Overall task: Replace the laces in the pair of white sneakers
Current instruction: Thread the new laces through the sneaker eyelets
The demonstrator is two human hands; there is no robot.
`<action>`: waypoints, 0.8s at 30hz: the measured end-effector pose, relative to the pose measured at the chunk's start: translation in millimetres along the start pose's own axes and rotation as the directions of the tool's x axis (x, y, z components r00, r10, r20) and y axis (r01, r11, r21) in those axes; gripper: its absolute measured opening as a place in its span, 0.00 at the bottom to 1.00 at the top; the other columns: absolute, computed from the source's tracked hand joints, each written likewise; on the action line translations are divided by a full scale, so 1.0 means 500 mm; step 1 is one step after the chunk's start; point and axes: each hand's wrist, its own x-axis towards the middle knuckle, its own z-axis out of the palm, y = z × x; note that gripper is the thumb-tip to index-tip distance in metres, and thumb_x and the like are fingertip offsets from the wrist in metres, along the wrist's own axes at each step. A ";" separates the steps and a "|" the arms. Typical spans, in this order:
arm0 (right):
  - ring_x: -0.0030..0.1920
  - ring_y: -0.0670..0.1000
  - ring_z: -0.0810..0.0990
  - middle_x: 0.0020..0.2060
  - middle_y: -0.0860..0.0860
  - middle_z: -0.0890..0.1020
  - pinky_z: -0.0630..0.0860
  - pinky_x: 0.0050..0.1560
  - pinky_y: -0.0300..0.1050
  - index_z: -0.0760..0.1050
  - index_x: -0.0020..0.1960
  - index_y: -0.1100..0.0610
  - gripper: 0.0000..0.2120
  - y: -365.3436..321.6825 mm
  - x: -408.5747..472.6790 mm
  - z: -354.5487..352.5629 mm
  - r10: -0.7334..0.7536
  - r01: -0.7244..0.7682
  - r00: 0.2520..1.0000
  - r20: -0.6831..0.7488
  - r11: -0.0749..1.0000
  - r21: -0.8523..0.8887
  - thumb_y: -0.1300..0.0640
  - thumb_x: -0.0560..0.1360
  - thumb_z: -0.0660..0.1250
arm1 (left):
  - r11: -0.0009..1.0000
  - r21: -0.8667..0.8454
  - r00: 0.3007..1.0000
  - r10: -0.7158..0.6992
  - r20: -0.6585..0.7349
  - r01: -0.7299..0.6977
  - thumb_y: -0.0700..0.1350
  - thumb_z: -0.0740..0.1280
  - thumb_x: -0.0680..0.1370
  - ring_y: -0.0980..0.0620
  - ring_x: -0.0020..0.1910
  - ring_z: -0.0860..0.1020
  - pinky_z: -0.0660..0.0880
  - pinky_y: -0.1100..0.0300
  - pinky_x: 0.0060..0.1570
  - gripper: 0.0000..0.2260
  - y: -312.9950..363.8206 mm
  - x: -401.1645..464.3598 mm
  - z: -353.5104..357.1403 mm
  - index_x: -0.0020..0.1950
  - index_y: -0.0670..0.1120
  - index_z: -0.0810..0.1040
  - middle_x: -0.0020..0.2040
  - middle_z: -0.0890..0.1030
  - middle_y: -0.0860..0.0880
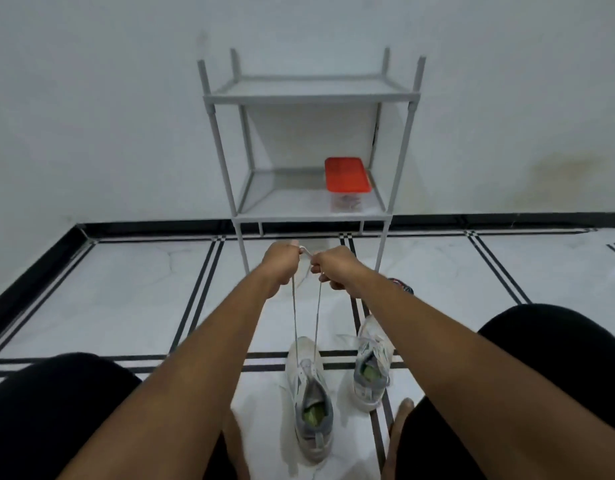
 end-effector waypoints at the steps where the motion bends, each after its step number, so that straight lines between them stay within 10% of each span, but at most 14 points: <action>1: 0.37 0.50 0.79 0.48 0.56 0.87 0.67 0.33 0.42 0.82 0.56 0.64 0.12 -0.008 -0.006 -0.009 -0.010 0.010 1.000 0.011 1.000 -0.009 0.56 0.83 0.66 | 1.000 0.024 1.000 0.020 0.019 -0.020 0.49 0.56 0.86 0.50 0.32 0.65 0.61 0.58 0.31 0.16 0.019 -0.002 -0.010 0.56 0.44 0.81 0.40 0.73 0.46; 6: 0.38 0.49 0.78 0.46 0.53 0.85 0.71 0.39 0.45 0.82 0.58 0.61 0.16 -0.005 -0.023 -0.025 -0.039 0.038 0.999 0.001 0.994 0.099 0.48 0.84 0.66 | 0.965 0.211 0.986 0.138 0.094 -0.155 0.51 0.59 0.86 0.52 0.31 0.62 0.60 0.58 0.31 0.14 0.088 -0.019 -0.049 0.45 0.45 0.74 0.35 0.68 0.49; 13: 0.41 0.51 0.76 0.44 0.51 0.81 0.69 0.40 0.45 0.83 0.56 0.62 0.16 -0.025 -0.023 -0.029 -0.122 0.146 0.985 -0.125 0.968 0.206 0.48 0.83 0.69 | 0.997 -0.049 0.998 0.055 0.033 -0.054 0.49 0.62 0.86 0.50 0.36 0.64 0.62 0.57 0.33 0.16 0.075 -0.033 -0.044 0.62 0.38 0.81 0.41 0.70 0.47; 24: 0.37 0.45 0.75 0.48 0.49 0.86 0.72 0.39 0.40 0.85 0.55 0.52 0.12 -0.103 -0.040 -0.059 -0.324 0.356 0.930 -0.174 0.911 0.208 0.51 0.86 0.64 | 0.944 -0.294 0.988 0.155 -0.009 -0.151 0.45 0.68 0.84 0.53 0.39 0.72 0.70 0.59 0.35 0.08 0.113 -0.041 -0.065 0.53 0.44 0.85 0.45 0.81 0.49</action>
